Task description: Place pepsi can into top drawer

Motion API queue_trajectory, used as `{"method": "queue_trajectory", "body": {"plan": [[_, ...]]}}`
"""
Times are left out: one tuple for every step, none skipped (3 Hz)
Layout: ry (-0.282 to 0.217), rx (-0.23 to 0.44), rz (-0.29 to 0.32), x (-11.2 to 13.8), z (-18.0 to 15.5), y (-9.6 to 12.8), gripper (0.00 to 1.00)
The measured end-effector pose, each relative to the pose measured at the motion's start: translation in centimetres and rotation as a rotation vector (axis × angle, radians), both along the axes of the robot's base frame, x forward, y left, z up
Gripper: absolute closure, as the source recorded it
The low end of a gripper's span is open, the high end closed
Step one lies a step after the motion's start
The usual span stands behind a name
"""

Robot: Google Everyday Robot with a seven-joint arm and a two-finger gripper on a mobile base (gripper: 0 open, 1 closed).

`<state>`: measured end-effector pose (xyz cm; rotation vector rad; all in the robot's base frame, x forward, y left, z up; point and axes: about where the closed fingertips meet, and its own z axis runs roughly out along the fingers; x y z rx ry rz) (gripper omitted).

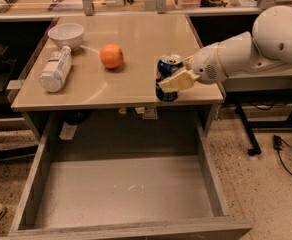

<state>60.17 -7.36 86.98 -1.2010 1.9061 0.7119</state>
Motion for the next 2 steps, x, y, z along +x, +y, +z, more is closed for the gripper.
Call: {"method": "queue_trajectory", "body": {"plan": [[0.017,0.012,-0.022,-2.5,0.3,0.0,1.00],[0.039,0.017,-0.058,-5.5,0.3,-0.4,1.00]]}}
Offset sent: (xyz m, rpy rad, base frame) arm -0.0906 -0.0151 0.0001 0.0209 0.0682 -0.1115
